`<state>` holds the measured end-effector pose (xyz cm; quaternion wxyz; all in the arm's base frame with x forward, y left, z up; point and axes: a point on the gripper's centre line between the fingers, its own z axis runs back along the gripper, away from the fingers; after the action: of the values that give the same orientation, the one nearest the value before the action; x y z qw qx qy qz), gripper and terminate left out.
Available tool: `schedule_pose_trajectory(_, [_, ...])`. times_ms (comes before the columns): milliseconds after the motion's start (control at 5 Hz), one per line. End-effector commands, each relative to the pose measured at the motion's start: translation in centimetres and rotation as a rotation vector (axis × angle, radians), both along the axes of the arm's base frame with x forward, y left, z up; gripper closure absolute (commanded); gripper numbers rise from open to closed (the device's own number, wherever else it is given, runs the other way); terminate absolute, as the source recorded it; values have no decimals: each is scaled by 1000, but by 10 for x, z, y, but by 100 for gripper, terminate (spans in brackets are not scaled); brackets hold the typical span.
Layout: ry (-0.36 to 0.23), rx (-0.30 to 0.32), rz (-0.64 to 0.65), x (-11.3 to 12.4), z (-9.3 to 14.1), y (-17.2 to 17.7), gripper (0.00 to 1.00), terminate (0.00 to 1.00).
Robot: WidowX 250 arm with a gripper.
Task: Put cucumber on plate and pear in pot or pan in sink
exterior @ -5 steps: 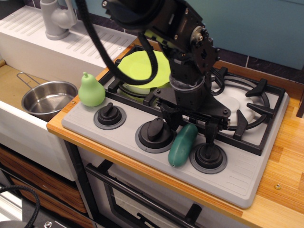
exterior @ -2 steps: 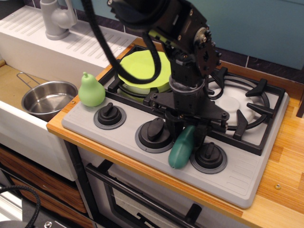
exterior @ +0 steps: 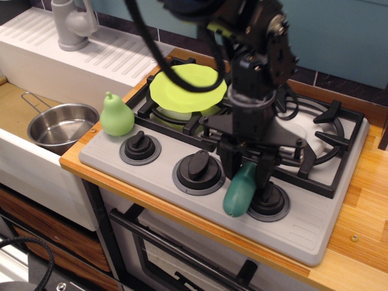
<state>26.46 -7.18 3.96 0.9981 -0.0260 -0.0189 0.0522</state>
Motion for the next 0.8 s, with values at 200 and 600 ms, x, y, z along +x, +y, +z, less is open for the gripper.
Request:
schedule_pose_trajectory(200, [-62, 22, -85, 38, 85, 18, 100, 0])
schedule_pose_trajectory(600, [-126, 40, -143, 81, 82, 53, 100, 0])
